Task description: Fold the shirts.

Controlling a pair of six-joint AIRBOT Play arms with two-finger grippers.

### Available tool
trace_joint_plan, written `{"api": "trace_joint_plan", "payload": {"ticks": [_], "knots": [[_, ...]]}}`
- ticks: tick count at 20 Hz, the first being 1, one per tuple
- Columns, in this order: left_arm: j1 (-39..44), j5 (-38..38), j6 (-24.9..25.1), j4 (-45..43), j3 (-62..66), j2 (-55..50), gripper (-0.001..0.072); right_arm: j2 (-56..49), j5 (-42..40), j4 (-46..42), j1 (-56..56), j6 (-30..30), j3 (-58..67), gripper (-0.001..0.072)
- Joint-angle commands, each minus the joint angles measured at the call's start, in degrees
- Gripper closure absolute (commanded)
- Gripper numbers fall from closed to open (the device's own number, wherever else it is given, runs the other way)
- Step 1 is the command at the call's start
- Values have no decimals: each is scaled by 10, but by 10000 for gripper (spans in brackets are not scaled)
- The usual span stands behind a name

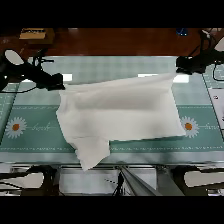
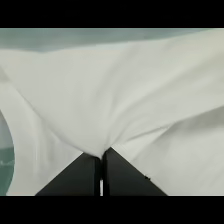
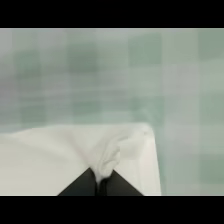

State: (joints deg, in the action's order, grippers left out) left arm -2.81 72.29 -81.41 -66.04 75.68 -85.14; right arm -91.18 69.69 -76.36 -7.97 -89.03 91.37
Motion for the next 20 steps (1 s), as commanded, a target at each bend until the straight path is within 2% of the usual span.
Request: {"api": "trace_joint_plan", "payload": {"ticks": [1, 6, 7, 8, 9, 10, 11, 13, 14, 15, 17, 20], "knots": [[2, 56, -35, -11, -21, 0, 679, -2, 97, -23, 0, -14, -2, 690], [3, 47, -48, -11, -75, -7, 675, -16, 90, -27, 0, -17, -2, 687], [2, 48, -48, -11, -73, -5, 601, -14, 82, -27, -2, -17, 0, 646], [-2, 57, -39, -11, -67, -1, 498, -12, 86, -26, -7, -6, 3, 519], [-8, 75, -20, -11, -57, 7, 495, -7, 109, -26, -13, 24, 9, 371], [-16, 96, -10, -11, -46, 18, 433, -2, 146, -28, -20, 62, 16, 270], [-27, 114, -7, -11, -41, 35, 303, 5, 194, -31, -29, 94, 23, 265], [-52, 142, -5, -22, -60, 77, 272, 27, 228, -33, -60, 83, 21, 266], [-66, 153, -5, -30, -85, 98, 185, 41, 233, -38, -76, 83, 12, 266], [-81, 159, -1, -35, -125, 124, 162, 58, 231, -35, -96, 83, -6, 266], [-109, 158, 4, -33, -225, 177, 162, 93, 221, -21, -132, 87, -62, 252], [-126, 160, 30, 3, -354, 237, 161, 141, 180, 47, -177, 112, -159, 230]]}}
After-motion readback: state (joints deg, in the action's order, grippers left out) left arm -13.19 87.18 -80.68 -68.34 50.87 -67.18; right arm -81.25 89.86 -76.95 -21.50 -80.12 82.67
